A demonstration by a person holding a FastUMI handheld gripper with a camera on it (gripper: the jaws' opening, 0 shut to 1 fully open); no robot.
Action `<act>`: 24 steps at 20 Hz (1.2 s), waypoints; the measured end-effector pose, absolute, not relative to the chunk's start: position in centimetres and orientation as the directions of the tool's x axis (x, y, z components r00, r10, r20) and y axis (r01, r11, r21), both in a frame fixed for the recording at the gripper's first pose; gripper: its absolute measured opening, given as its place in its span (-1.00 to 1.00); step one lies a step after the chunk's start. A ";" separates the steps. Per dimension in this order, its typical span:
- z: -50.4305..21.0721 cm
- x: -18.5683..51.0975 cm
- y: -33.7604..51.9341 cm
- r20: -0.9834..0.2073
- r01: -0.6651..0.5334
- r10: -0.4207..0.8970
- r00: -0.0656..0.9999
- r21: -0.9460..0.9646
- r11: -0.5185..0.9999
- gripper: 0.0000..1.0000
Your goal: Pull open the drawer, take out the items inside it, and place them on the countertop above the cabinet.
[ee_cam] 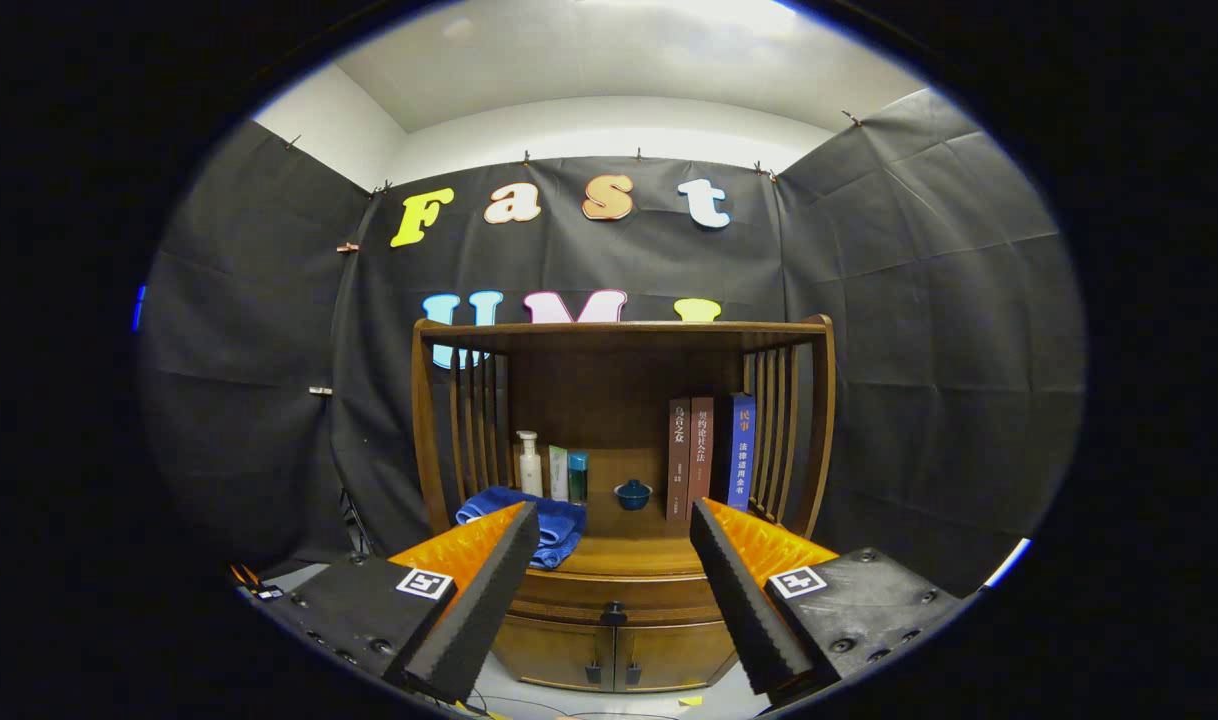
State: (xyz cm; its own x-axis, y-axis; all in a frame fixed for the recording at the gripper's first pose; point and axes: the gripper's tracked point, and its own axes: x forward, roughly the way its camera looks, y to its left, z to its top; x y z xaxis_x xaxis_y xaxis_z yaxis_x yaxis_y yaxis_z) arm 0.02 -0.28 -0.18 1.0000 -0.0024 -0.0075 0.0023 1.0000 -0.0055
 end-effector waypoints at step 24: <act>-7.0 4.3 0.1 -0.120 0.021 -0.022 0.992 -0.003 1.000 0.98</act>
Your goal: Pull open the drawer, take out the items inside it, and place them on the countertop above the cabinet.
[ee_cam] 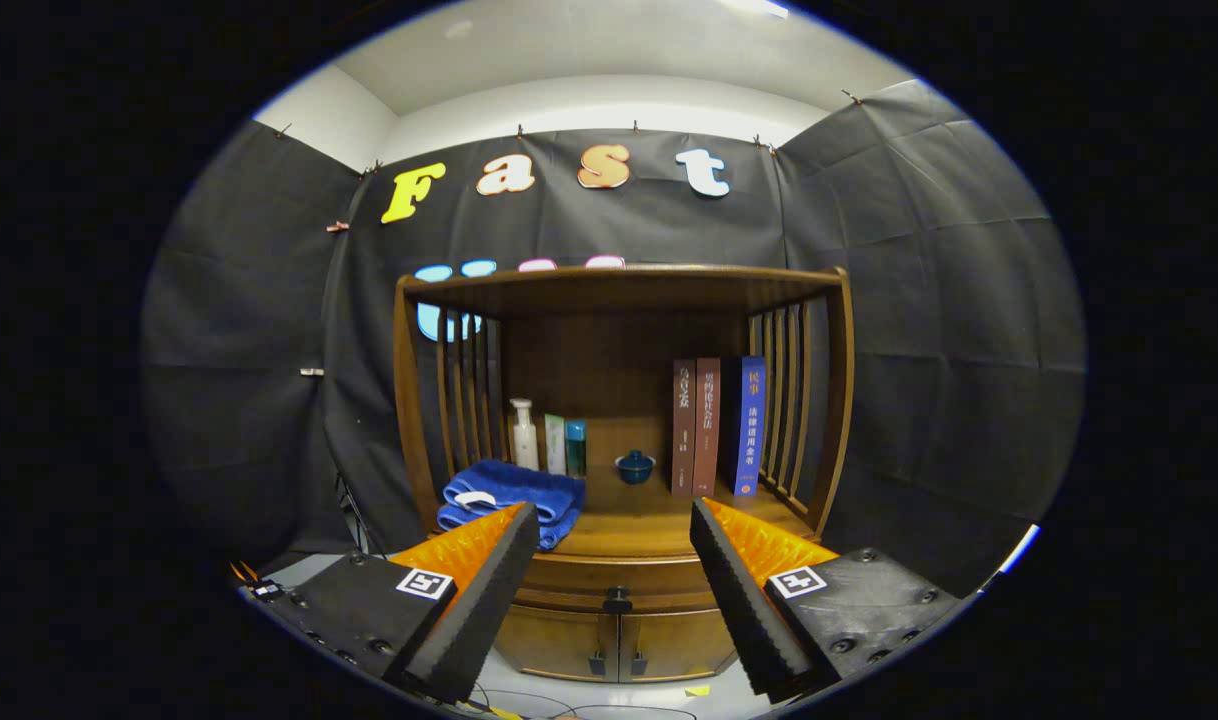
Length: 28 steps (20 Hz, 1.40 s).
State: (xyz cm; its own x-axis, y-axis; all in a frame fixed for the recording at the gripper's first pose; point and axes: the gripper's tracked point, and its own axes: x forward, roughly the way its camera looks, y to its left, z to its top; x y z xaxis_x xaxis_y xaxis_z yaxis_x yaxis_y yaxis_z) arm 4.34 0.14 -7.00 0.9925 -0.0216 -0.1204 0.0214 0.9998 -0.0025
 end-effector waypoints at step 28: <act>-34.7 16.4 -0.7 -0.551 0.078 -0.077 0.831 -0.021 0.997 0.06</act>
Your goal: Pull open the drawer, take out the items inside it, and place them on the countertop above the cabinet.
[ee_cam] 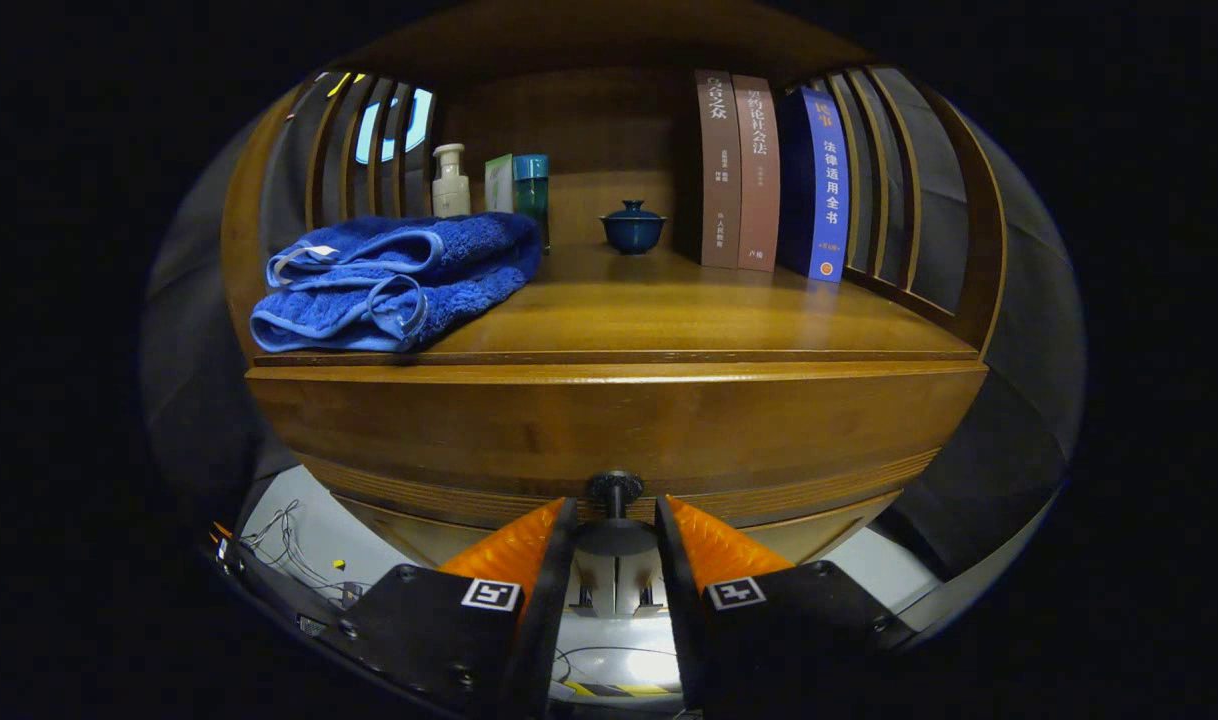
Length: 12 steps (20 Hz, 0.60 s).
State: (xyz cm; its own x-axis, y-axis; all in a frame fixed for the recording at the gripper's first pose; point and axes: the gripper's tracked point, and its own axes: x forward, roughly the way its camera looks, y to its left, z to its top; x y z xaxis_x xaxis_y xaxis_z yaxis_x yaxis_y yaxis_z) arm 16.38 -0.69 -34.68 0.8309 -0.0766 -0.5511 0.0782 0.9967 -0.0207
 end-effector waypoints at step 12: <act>-34.2 14.3 -0.6 -0.568 0.067 -0.076 0.819 -0.037 0.997 -0.40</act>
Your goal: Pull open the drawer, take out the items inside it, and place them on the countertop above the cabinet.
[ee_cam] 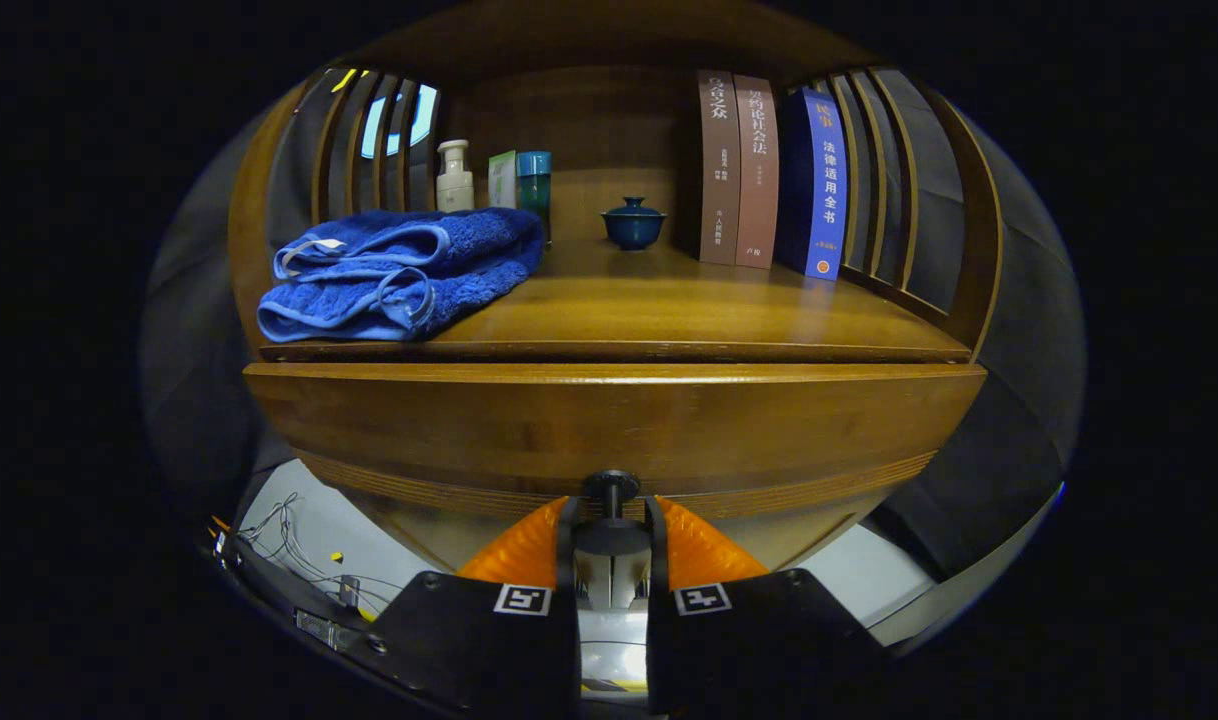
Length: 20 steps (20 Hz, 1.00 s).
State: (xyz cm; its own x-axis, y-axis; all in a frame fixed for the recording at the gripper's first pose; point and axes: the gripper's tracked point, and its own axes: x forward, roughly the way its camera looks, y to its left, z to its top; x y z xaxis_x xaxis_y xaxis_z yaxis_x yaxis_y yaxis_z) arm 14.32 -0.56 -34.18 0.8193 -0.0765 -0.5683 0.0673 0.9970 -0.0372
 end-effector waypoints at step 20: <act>-33.0 0.8 -0.1 -0.668 0.097 -0.067 0.741 0.008 0.995 -0.40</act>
State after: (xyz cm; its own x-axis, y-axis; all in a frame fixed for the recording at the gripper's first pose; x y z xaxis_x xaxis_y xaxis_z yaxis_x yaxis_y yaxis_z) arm 0.83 -0.10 -33.05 0.7409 -0.0670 -0.6682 0.0975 0.9952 0.0082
